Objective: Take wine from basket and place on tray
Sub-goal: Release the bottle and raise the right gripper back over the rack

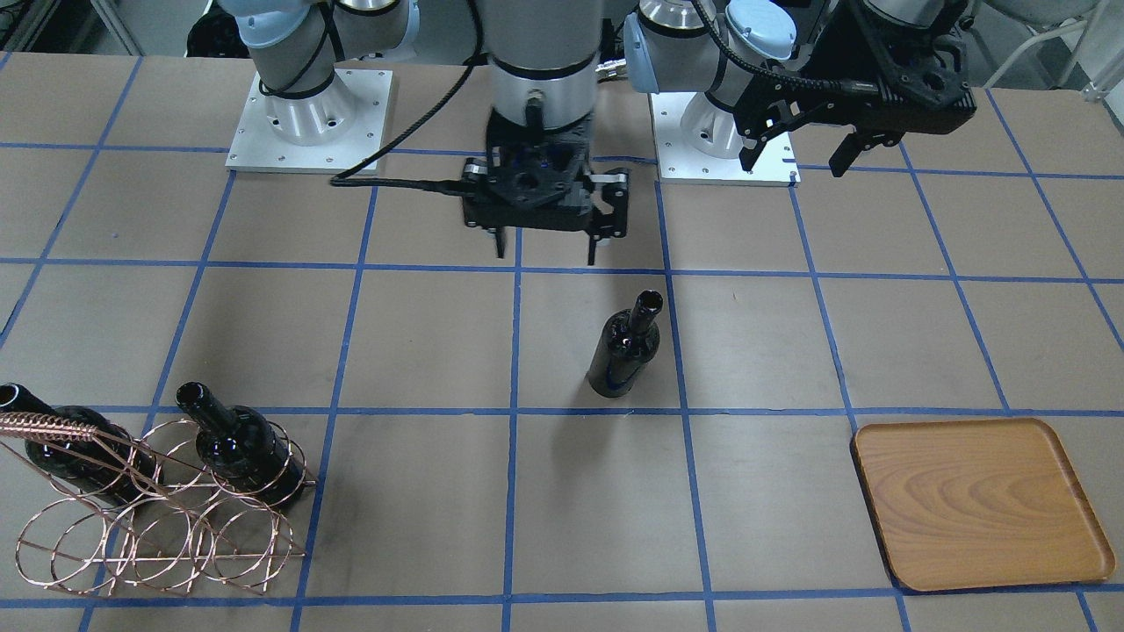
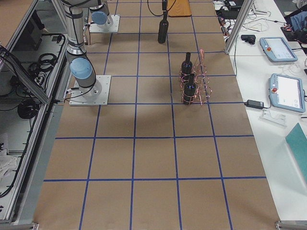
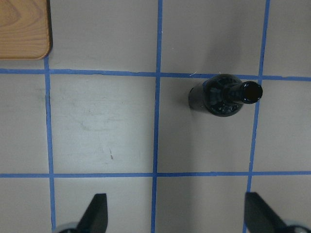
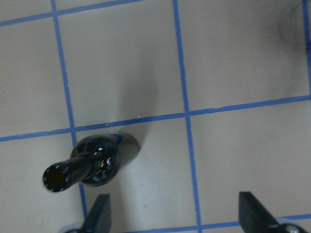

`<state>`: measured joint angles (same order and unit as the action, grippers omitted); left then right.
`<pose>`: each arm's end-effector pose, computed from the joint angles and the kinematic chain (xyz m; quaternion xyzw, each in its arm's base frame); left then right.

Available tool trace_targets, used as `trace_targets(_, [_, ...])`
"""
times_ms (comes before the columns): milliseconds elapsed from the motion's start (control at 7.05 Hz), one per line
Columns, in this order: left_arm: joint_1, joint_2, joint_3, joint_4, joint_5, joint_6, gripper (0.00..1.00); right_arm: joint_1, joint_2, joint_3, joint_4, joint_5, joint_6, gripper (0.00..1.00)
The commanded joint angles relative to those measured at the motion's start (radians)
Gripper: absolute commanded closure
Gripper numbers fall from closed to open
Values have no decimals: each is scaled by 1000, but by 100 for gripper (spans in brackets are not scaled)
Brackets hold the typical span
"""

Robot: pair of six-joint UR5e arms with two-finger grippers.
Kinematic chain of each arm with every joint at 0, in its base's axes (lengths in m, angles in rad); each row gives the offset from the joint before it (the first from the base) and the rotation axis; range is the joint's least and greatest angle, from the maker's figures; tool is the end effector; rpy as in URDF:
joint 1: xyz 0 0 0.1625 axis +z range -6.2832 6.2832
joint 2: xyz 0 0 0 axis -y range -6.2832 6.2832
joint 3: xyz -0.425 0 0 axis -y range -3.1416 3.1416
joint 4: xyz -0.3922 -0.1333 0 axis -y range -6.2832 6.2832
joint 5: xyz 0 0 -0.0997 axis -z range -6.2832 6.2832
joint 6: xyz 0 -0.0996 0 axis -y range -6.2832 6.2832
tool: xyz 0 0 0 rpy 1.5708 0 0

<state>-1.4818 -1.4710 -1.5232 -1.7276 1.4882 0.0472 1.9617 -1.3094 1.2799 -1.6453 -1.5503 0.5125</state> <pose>-0.1015 -0.4552 0.5428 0.0211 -0.9989 -0.0019 0.0415 0.3581 -0.5137 0.4959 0.0601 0.9968 -0.0423 0.0319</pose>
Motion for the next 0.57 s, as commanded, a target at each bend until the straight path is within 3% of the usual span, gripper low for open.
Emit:
trace_targets(0, [0,11,0,-3,6,-1,0,-233,-82,-1,106,6,-249,0])
trace_targets(142, [0,14,-3,-4,30,0,0,-307,-118,3,149,0,-343,0])
trace_targets(425, [-2,17,-47,8,24,-13,0,-326,-122,10,168,-40,-382,0])
